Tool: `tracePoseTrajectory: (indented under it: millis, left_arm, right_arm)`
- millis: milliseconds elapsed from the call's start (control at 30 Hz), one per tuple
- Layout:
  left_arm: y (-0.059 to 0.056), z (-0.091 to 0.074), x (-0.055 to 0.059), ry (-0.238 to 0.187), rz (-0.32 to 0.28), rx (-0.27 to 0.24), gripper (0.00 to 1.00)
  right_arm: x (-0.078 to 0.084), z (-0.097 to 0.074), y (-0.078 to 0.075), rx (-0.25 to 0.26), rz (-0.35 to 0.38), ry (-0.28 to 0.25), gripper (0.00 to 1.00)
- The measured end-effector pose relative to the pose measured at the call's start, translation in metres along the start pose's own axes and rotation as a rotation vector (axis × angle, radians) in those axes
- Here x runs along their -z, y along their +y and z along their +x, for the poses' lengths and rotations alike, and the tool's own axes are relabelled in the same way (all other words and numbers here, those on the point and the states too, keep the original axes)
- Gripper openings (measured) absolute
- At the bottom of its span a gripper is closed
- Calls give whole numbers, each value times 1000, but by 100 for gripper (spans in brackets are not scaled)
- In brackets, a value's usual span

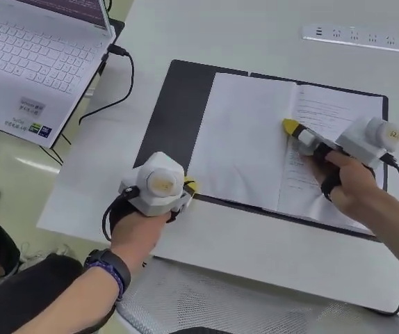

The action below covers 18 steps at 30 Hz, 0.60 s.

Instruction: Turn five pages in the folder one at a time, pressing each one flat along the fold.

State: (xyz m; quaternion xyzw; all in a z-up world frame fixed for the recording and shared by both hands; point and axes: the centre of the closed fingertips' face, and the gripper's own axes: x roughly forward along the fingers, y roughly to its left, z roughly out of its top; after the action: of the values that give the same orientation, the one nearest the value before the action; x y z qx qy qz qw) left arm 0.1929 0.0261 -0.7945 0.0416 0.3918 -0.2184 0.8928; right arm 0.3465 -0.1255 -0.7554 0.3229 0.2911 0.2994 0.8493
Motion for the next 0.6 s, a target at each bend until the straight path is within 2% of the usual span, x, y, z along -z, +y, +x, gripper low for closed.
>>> tracePoseTrajectory:
  millis: [333, 600]
  left_arm:
    - [1, 0, 1, -6, 1, 1, 0]
    - [1, 0, 0, -5, 8, 4, 0]
  right_arm:
    - [-20, 20, -11, 44, 22, -71, 0]
    - [-38, 38, -32, 68, 29, -122, 0]
